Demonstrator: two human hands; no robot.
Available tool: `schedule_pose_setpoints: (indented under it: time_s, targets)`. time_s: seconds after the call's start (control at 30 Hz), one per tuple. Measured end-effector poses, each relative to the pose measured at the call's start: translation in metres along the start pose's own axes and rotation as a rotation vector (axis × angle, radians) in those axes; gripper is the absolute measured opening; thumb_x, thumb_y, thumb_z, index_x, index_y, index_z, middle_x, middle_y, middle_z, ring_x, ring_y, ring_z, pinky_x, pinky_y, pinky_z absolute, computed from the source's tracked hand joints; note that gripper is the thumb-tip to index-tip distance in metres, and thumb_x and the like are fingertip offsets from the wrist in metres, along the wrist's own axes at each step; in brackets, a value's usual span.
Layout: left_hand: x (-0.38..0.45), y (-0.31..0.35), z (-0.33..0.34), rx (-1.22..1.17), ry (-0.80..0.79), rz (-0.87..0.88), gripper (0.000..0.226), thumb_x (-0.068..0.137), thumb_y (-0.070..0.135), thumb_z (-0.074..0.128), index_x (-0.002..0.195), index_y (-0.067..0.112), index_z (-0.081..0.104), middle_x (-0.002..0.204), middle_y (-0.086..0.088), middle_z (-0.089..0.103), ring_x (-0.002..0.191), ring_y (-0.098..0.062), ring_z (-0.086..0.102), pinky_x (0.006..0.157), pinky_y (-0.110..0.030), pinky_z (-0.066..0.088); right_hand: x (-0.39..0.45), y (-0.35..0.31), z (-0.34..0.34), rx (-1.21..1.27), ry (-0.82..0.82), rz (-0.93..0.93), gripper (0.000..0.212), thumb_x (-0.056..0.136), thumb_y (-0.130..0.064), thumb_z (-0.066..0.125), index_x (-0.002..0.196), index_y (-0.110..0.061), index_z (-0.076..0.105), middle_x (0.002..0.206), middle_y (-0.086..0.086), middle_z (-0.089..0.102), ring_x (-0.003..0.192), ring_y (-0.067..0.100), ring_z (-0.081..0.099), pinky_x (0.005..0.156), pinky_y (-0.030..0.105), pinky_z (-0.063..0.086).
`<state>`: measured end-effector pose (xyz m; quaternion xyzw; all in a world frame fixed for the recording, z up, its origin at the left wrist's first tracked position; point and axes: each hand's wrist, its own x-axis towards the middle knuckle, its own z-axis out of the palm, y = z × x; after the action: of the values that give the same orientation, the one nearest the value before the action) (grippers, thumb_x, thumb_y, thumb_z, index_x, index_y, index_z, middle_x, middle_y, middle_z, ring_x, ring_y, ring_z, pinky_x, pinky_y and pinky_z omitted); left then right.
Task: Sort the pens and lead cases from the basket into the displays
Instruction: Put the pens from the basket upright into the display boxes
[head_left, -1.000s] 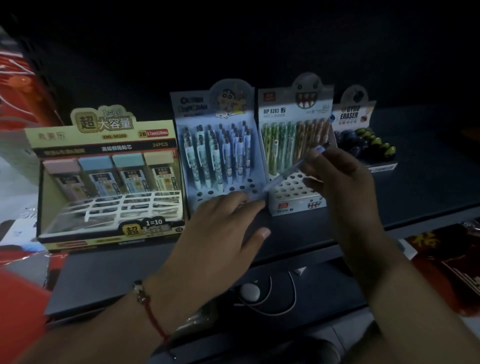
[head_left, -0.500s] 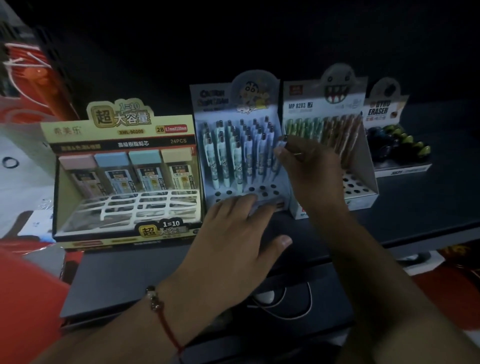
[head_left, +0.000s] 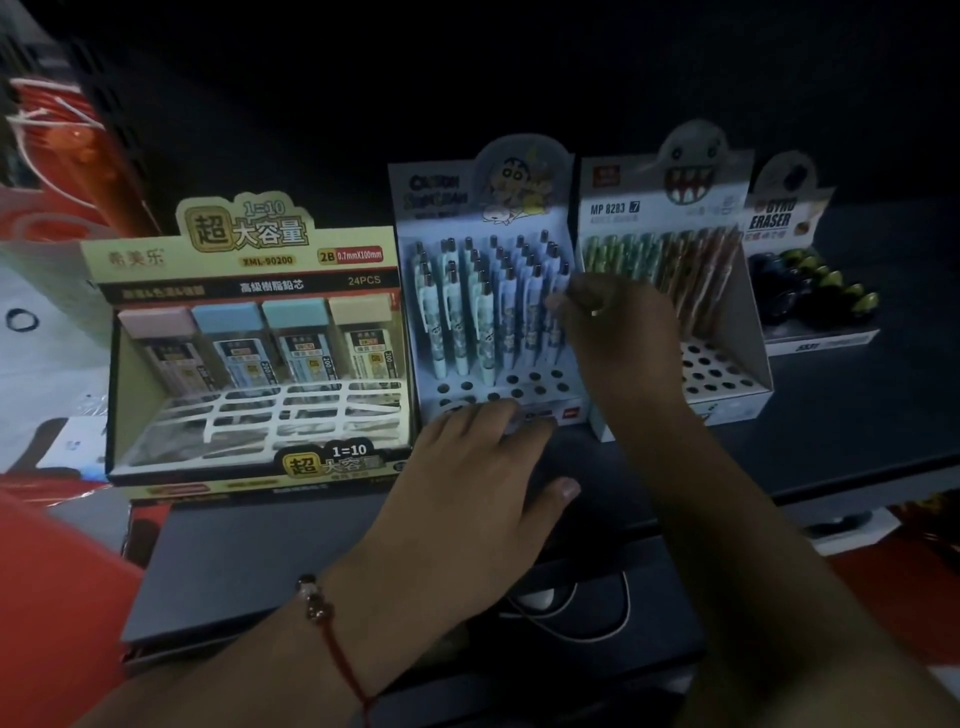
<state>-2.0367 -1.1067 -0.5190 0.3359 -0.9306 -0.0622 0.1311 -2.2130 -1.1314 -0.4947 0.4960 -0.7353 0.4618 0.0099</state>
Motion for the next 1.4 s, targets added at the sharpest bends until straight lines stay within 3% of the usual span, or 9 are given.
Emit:
schedule_pose_setpoints:
  time_s: [0.13,0.23,0.3,0.5,0.7,0.8,0.93,1.07,1.4]
  targets:
    - [0.002,0.001,0.001,0.01,0.006,0.001,0.058,0.097,0.06,0.032,0.148,0.033,0.03,0.148,0.008,0.034,0.134,-0.016,0.033,0.112,-0.032,0.025,-0.012,0.003,-0.012,0.008,-0.064,-0.041,0.03,0.096,-0.022,0.063,0.109,0.006,0.065,0.104,0.027,0.067,0.095,0.04,0.064,0.081,0.052,0.054]
    - [0.001,0.006,0.001,-0.008,0.019,0.012,0.056,0.097,0.059,0.032,0.147,0.033,0.033,0.145,0.011,0.038,0.132,-0.016,0.036,0.111,-0.034,0.028,-0.028,0.005,-0.036,-0.025,-0.148,-0.039,0.043,0.097,-0.033,0.063,0.137,-0.018,0.058,0.132,0.004,0.064,0.109,0.019,0.065,0.089,0.04,0.056]
    - [0.001,0.013,-0.002,-0.025,0.035,0.03,0.055,0.097,0.058,0.034,0.146,0.034,0.036,0.144,0.014,0.041,0.132,-0.014,0.035,0.111,-0.035,0.028,-0.039,0.008,-0.06,-0.086,-0.179,-0.06,0.048,0.096,-0.036,0.063,0.141,-0.022,0.055,0.14,0.0,0.058,0.119,0.017,0.059,0.096,0.039,0.052]
    - [-0.004,0.06,-0.01,-0.107,0.051,0.119,0.054,0.098,0.058,0.035,0.148,0.04,0.028,0.147,0.02,0.035,0.133,-0.008,0.031,0.11,-0.03,0.027,-0.086,0.015,-0.137,-0.527,-0.331,0.046,0.061,0.098,-0.045,0.055,0.153,-0.029,0.034,0.158,-0.003,0.036,0.141,0.022,0.037,0.113,0.036,0.036]
    - [-0.008,0.163,-0.007,-0.255,-0.044,0.343,0.056,0.097,0.058,0.037,0.149,0.042,0.026,0.157,0.021,0.02,0.14,-0.008,0.024,0.113,-0.029,0.024,-0.189,0.048,-0.236,-0.629,-0.192,0.184,0.054,0.087,-0.05,0.058,0.134,-0.025,0.056,0.129,0.002,0.059,0.121,0.029,0.055,0.099,0.049,0.048]
    - [-0.022,0.226,-0.002,-0.237,-0.06,0.526,0.056,0.096,0.06,0.037,0.148,0.04,0.031,0.155,0.018,0.027,0.137,-0.009,0.029,0.11,-0.029,0.027,-0.256,0.062,-0.296,-0.727,-0.158,0.319,0.061,0.071,-0.047,0.065,0.125,-0.018,0.065,0.123,0.009,0.066,0.113,0.035,0.063,0.096,0.052,0.052]
    - [-0.052,0.312,0.013,-0.29,-0.181,0.726,0.057,0.093,0.058,0.045,0.145,0.035,0.038,0.15,0.013,0.036,0.135,-0.012,0.035,0.11,-0.031,0.029,-0.345,0.07,-0.362,-0.842,-0.15,0.555,0.066,0.081,-0.052,0.054,0.142,-0.025,0.049,0.142,0.001,0.05,0.131,0.027,0.046,0.11,0.041,0.037]
    - [-0.084,0.383,0.04,-0.203,-0.325,0.972,0.06,0.09,0.062,0.044,0.143,0.035,0.037,0.142,0.01,0.042,0.131,-0.015,0.043,0.107,-0.034,0.035,-0.426,0.106,-0.394,-0.822,-0.136,0.804,0.069,0.088,-0.05,0.061,0.15,-0.028,0.04,0.155,0.0,0.039,0.142,0.022,0.035,0.118,0.034,0.024]
    - [-0.122,0.492,0.161,-0.019,-0.617,1.153,0.059,0.092,0.056,0.047,0.144,0.031,0.033,0.14,0.001,0.043,0.126,-0.025,0.045,0.104,-0.038,0.037,-0.545,0.23,-0.416,-0.559,-0.295,1.303,0.072,0.087,-0.051,0.063,0.148,-0.024,0.035,0.147,0.003,0.047,0.132,0.027,0.048,0.109,0.04,0.04]
